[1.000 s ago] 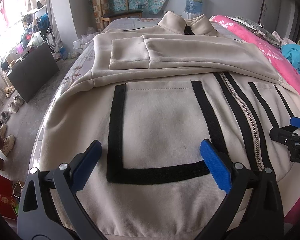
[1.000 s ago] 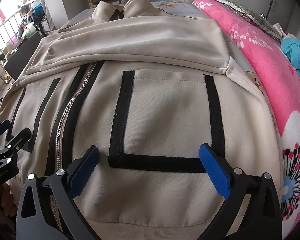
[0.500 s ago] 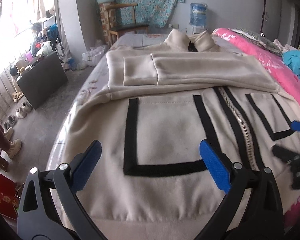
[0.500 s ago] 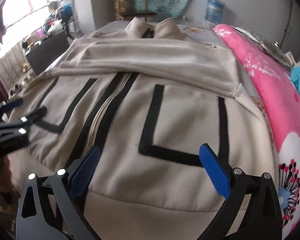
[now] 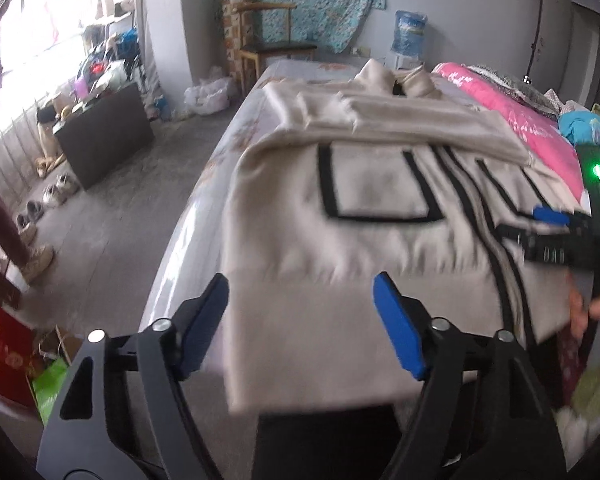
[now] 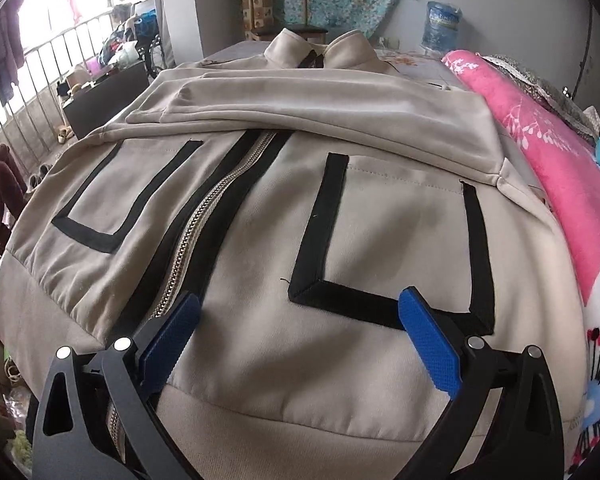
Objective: Fold large clothes
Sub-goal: 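Close both tools on the jacket hem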
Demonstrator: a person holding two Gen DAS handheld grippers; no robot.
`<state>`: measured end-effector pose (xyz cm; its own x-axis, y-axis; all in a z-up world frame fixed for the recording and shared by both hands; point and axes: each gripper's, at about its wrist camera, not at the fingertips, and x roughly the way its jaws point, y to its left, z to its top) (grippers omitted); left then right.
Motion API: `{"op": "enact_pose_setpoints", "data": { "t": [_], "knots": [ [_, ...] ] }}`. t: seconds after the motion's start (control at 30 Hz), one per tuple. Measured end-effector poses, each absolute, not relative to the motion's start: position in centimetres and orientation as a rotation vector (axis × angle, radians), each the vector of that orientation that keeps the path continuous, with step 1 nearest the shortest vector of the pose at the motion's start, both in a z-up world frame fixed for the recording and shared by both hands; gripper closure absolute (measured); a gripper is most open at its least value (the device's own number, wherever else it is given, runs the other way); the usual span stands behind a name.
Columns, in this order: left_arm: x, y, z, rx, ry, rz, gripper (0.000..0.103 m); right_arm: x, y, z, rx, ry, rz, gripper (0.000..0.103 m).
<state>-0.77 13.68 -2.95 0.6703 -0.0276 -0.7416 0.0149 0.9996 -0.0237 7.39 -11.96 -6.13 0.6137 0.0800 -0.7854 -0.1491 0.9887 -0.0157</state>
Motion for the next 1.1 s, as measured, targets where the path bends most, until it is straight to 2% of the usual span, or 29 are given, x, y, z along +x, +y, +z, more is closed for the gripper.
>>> {"op": "enact_pose_setpoints", "data": {
  "t": [0.13,0.43,0.87,0.93,0.97,1.03,1.1],
  "knots": [
    [-3.7,15.5,-3.9,-0.050,0.893,-0.035,0.047,6.8,-12.0,-6.3,-0.084,0.869,0.138,0.006],
    [-4.7,18.3,-6.0,-0.253,0.935,-0.048,0.061,6.8,-12.0,-6.3,-0.082,0.859,0.139,0.006],
    [-3.6,19.2,-8.0,-0.349,0.974,-0.079,0.062,6.7,-12.1,-6.2,-0.090,0.873,0.156,0.006],
    [-3.8,19.2,-7.7,-0.361,0.965,-0.096,0.074,6.3,-12.4,-5.6,-0.077,0.879,0.174,0.006],
    [-3.9,19.2,-7.6,-0.362,0.964,-0.099,0.075,5.9,-12.4,-5.2,-0.068,0.860,0.195,0.006],
    [-4.1,19.2,-7.2,-0.358,0.957,-0.103,0.087,4.2,-11.6,-3.6,-0.094,0.795,0.270,0.006],
    [-4.3,19.4,-6.7,-0.361,0.951,-0.113,0.095,2.3,-9.7,-2.4,-0.167,0.743,0.362,0.006]
  ]
}}
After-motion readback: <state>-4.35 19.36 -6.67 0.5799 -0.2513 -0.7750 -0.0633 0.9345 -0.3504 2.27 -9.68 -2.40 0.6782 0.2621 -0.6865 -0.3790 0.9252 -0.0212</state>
